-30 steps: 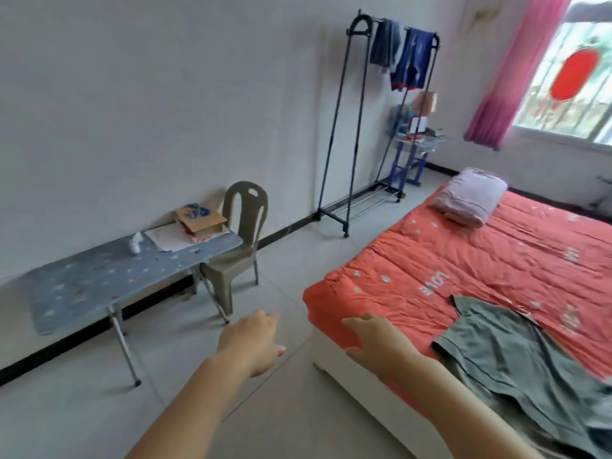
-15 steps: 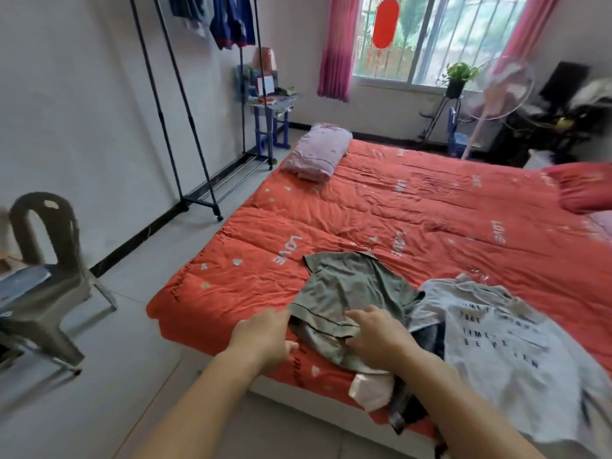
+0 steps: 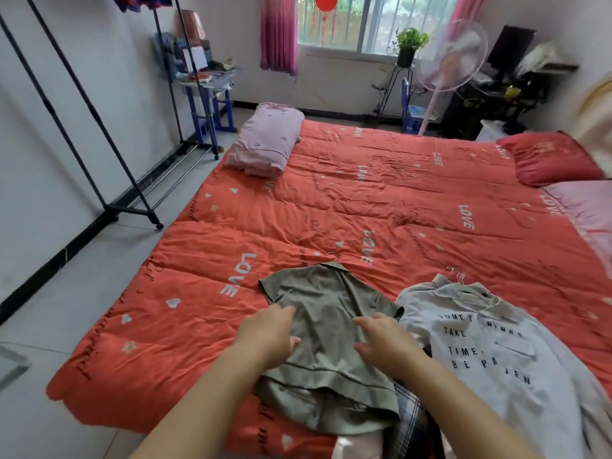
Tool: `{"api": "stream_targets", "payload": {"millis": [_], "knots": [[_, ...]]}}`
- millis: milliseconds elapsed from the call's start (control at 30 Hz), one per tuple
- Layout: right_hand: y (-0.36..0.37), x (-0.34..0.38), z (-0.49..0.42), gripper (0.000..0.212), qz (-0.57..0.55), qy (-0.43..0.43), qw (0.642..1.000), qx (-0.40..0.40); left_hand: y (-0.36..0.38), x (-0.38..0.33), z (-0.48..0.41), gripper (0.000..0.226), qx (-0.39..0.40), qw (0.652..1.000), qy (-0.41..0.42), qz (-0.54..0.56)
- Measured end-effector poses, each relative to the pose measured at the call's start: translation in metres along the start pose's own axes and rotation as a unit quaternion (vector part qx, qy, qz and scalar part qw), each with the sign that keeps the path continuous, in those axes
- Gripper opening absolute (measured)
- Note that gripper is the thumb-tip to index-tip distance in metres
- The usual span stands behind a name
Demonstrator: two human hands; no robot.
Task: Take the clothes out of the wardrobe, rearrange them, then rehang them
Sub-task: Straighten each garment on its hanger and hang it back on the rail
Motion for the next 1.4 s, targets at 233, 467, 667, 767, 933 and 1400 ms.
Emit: {"api": "stream_targets", "payload": {"millis": [233,467,667,767,933,1400], "knots": [[-0.013,-0.031,-0.088,0.051,-0.001,-0.002,1.000,0.018,-0.012,-0.003,-0.092,0.052,0.017,1.000,0.005,0.014],[-0.007,-0.075,-0.218,0.046,-0.014,-0.031,0.997,0.066,0.000,-0.002,-0.200,0.049,0.035,0.998,-0.035,0.034],[0.016,-0.104,-0.349,0.038,-0.015,-0.050,0.996,0.074,0.032,0.003,-0.303,0.052,0.036,0.996,-0.059,0.055],[0.036,-0.113,-0.407,0.038,-0.028,-0.052,0.996,0.070,0.057,0.011,-0.350,0.055,0.036,0.995,-0.072,0.062],[0.079,-0.126,-0.493,0.046,-0.042,-0.051,0.996,0.061,0.107,0.024,-0.403,0.053,0.045,0.994,-0.081,0.064],[0.107,-0.130,-0.560,0.034,-0.103,-0.027,0.994,-0.040,0.172,0.054,-0.394,0.051,0.073,0.992,-0.079,0.059]]}}
Point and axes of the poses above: each hand's wrist, its own z-axis away from the middle knuckle, its own y-axis out of the palm, x = y × z, the point moved 3 cm from there along -z, towards the middle knuckle, and after that the axes turned 6 degrees about z, right-handed, at the moved point
